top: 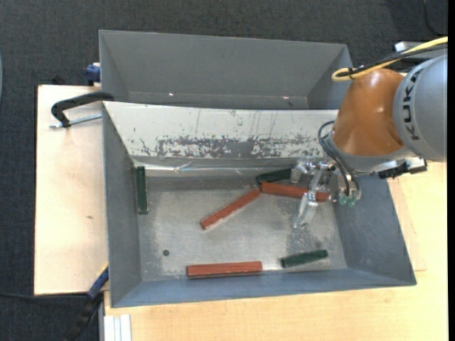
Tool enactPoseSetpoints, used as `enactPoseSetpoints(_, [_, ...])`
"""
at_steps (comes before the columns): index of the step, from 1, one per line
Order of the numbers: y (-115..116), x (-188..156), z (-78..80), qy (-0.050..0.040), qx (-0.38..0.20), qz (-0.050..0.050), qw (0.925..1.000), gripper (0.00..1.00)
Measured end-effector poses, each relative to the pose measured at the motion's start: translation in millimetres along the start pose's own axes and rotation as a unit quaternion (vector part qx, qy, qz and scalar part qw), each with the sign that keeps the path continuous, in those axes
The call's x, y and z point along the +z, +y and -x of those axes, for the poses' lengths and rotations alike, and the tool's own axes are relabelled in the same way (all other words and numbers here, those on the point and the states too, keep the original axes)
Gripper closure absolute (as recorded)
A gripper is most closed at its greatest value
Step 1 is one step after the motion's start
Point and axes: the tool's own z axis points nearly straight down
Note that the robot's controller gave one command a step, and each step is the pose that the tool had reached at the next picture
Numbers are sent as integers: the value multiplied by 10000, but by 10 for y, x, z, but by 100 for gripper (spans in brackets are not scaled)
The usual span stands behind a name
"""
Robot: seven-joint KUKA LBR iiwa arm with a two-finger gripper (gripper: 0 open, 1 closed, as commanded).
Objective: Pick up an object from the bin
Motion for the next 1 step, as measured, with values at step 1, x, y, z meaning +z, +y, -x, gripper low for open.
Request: enactPoseSetpoints(1, [-290, 390, 303, -6, 796, -4, 9968, 100])
